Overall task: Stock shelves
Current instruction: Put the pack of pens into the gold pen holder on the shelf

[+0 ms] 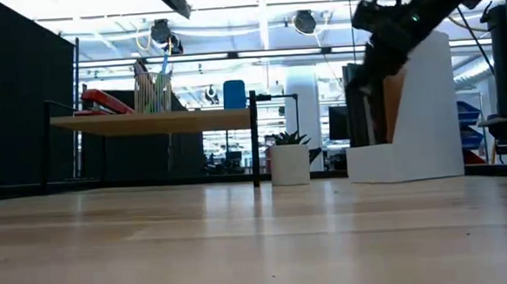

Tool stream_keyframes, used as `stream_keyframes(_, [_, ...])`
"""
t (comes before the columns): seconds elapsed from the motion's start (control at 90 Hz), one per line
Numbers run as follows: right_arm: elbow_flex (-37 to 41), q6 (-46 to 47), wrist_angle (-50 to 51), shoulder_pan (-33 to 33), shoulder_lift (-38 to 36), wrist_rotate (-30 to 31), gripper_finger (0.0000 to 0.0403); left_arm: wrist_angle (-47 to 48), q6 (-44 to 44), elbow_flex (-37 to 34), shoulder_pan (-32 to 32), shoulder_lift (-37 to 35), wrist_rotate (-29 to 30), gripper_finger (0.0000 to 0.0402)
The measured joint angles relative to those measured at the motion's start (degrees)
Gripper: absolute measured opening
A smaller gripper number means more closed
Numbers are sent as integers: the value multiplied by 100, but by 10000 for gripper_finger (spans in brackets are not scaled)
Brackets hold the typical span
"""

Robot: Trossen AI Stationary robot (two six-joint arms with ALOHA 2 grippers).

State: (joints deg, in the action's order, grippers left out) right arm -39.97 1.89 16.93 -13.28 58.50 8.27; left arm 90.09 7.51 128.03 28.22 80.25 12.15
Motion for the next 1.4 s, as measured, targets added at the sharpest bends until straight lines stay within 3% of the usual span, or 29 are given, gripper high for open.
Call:
stream_keyframes(0.3, [-258, 514, -4, 14, 0, -264, 4, -5, -119, -2, -24, 0, -183, 28])
stream_keyframes(0.822, [-260, 1037, -1587, 249, -20, -892, 10, -8, -942, -7, -319, 79, -1884, 25])
stream_keyframes(1.133, [-393, 1128, -2161, 251, -17, -1026, 106, -10, -1158, -11, -1164, 833, -2077, 27])
stream_keyframes(1.267, [-1121, 1052, -1606, 251, 173, -1052, 145, -10, -1332, -11, -1420, 1218, -2365, 27])
stream_keyframes(1.4, [-2237, 948, -629, 251, 850, -1314, 167, -12, -1628, -11, -1614, 1600, -2397, 28])
